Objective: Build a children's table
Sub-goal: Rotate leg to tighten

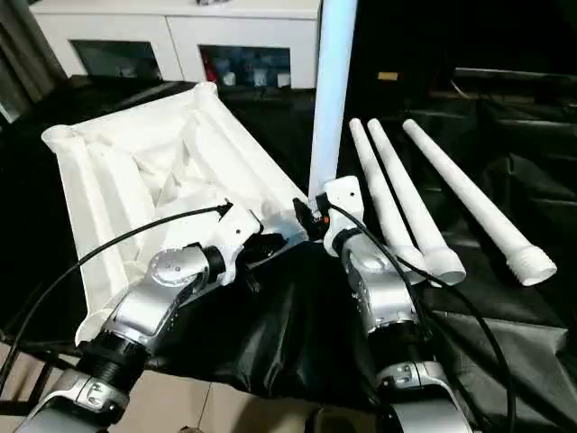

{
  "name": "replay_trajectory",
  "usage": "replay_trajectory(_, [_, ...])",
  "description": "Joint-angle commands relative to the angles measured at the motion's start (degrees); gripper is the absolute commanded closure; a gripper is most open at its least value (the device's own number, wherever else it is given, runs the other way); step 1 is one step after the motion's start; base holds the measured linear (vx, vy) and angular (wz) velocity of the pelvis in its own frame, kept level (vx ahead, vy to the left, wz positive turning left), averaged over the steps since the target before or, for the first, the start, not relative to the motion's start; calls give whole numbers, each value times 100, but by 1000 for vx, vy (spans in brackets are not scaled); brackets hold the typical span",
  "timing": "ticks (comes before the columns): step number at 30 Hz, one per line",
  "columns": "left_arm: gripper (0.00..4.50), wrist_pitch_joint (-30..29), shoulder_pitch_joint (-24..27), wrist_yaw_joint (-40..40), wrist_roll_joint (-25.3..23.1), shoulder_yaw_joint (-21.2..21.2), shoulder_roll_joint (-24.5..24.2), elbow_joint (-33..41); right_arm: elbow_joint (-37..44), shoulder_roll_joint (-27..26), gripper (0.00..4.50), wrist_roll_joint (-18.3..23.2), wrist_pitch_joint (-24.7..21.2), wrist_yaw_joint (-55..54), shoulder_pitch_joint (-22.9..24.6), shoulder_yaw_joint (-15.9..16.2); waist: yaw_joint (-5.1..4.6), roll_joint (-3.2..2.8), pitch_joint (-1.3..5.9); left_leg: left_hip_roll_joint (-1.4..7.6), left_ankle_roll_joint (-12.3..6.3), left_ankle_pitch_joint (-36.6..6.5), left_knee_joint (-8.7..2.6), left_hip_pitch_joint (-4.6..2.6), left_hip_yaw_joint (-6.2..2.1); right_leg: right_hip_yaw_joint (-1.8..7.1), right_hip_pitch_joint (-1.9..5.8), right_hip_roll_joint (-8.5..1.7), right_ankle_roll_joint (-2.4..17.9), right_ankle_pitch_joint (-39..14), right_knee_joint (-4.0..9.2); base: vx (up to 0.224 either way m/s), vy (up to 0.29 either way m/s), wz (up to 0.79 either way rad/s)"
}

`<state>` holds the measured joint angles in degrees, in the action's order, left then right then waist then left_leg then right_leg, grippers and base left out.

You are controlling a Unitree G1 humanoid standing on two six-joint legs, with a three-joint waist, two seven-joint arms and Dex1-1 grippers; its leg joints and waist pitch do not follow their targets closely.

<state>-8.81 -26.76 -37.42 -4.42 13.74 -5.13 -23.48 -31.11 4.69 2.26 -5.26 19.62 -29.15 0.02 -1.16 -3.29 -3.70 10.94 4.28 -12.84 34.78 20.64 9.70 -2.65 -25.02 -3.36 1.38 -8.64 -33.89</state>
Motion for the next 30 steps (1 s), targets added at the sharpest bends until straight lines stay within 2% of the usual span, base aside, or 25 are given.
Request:
replay_trajectory(1, [450,260,-216,-99,192,50,68,252,2,-254,93,95,-24,509,45,562,43,90,379,97,-865,-336,-347,72,-6,180,466,-342,1478,-875,357,0,0,0])
replay_trajectory(2, [450,284,-191,-214,198,66,-23,282,2,-204,93,80,23,563,41,561,36,89,373,101,-863,-356,-354,76,-9,181,466,-345,1471,-923,361,0,0,0])
replay_trajectory(3, [450,297,-185,-244,201,67,-46,288,0,-186,68,73,41,577,39,559,35,103,369,105,-847,-416,-355,67,-6,183,458,-347,1461,-1006,365,0,0,0])
replay_trajectory(7, [450,388,-103,-693,309,70,-299,387,-1,28,68,13,225,901,40,590,38,102,351,111,-755,-561,-366,51,-1,190,439,-354,1391,-1305,390,0,0,0])
replay_trajectory(8, [450,422,-43,-1035,394,81,-513,456,134,224,68,76,269,1389,102,671,41,93,353,120,-747,-548,-369,44,-2,195,435,-353,1419,-1239,376,0,0,0])
replay_trajectory(10, [450,446,-16,-1200,434,84,-620,483,217,331,68,108,289,1653,139,724,42,87,357,133,-796,-486,-369,53,-7,198,439,-352,1477,-1023,346,0,0,0])
replay_trajectory(11, [450,528,25,-1462,523,72,-766,496,383,513,68,170,283,2088,219,842,57,58,376,131,-834,-420,-358,47,-14,193,456,-347,1515,-853,324,0,0,0])
replay_trajectory(13, [450,613,74,-1789,644,50,-948,517,618,786,68,219,306,2672,341,1029,62,70,386,140,-938,-283,-350,58,-13,198,466,-349,1598,-525,285,0,0,0])
replay_trajectory(14, [450,613,74,-1789,644,50,-948,517,618,786,68,219,306,2672,341,1029,78,68,391,141,-972,-264,-341,41,-13,193,460,-347,1614,-459,279,0,0,0])
replay_trajectory(15, [450,611,110,-2133,822,16,-1088,552,945,1107,68,346,224,3368,517,1233,89,83,385,155,-1014,-285,-344,34,1,199,448,-357,1655,-492,287,0,0,0])
replay_trajectory(16, [450,611,110,-2133,822,16,-1088,552,945,1107,68,346,224,3368,517,1233,117,92,381,143,-1012,-309,-343,38,-4,194,472,-352,1623,-542,290,0,0,0])
replay_trajectory(17, [450,611,110,-2133,822,16,-1088,552,945,1107,68,346,224,3368,517,1233,166,77,382,172,-1022,-309,-344,17,3,203,446,-364,1632,-582,285,0,0,0])
replay_trajectory(18, [450,619,111,-2216,858,8,-1130,551,1058,1221,68,383,216,3596,582,1300,164,118,373,168,-1024,-315,-346,30,17,203,443,-353,1628,-618,291,0,0,0])
replay_trajectory(21, [450,701,95,-2528,945,7,-1256,518,1360,1593,68,503,134,4265,767,1518,249,129,347,184,-867,-495,-371,4,14,212,435,-366,1483,-1091,334,0,0,0])
replay_trajectory(23, [450,749,65,-2788,1039,13,-1398,470,1524,1947,68,461,185,4825,878,1720,295,132,356,190,-827,-504,-369,-13,19,215,418,-362,1433,-1153,325,0,0,0])
replay_trajectory(25, [450,785,48,-2860,1065,19,-1455,440,1558,2065,68,425,202,5004,899,1782,329,133,356,187,-825,-498,-365,-19,23,221,415,-358,1444,-1061,314,0,0,0])
replay_trajectory(28, [450,815,39,-2960,1091,-1,-1530,394,1499,2218,95,354,253,5142,873,1806,329,156,360,175,-797,-476,-365,16,19,218,431,-368,1427,-1083,316,0,0,0])
replay_trajectory(30, [450,818,41,-2976,1093,-4,-1540,388,1481,2227,105,354,258,5149,864,1796,323,164,367,170,-749,-447,-364,12,14,219,432,-369,1371,-1175,323,0,0,0])
